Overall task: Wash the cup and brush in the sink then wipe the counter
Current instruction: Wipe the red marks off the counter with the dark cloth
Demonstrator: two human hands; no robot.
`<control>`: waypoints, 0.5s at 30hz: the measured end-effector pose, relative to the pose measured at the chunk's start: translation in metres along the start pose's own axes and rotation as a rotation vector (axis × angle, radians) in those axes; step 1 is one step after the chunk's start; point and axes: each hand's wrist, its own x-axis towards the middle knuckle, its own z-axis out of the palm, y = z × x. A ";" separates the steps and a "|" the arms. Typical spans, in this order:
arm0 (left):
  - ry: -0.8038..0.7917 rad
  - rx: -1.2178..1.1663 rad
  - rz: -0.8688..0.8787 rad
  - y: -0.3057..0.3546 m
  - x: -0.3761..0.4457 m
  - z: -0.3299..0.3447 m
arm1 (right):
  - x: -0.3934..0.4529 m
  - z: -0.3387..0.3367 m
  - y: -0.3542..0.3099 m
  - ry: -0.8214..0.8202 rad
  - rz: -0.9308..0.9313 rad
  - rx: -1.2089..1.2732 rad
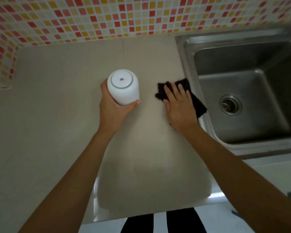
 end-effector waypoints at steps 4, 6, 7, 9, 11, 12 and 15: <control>0.004 -0.033 -0.004 0.000 -0.002 0.006 | -0.090 -0.003 -0.003 -0.015 0.006 -0.009; 0.006 -0.040 -0.004 0.002 -0.003 0.011 | -0.118 -0.004 -0.005 -0.026 0.003 -0.025; 0.009 -0.042 -0.003 0.002 -0.004 0.012 | -0.126 -0.004 -0.005 -0.030 -0.002 -0.034; 0.015 -0.053 -0.003 0.001 -0.005 0.015 | -0.132 -0.003 -0.005 -0.020 -0.003 -0.031; 0.017 -0.063 -0.015 0.000 -0.008 0.015 | -0.128 -0.001 -0.004 0.000 -0.003 -0.009; 0.017 -0.063 -0.016 0.000 -0.009 0.016 | -0.123 0.000 -0.003 0.009 -0.009 0.007; -0.007 -0.050 -0.026 0.000 -0.010 0.014 | -0.094 0.001 0.002 0.045 0.013 0.072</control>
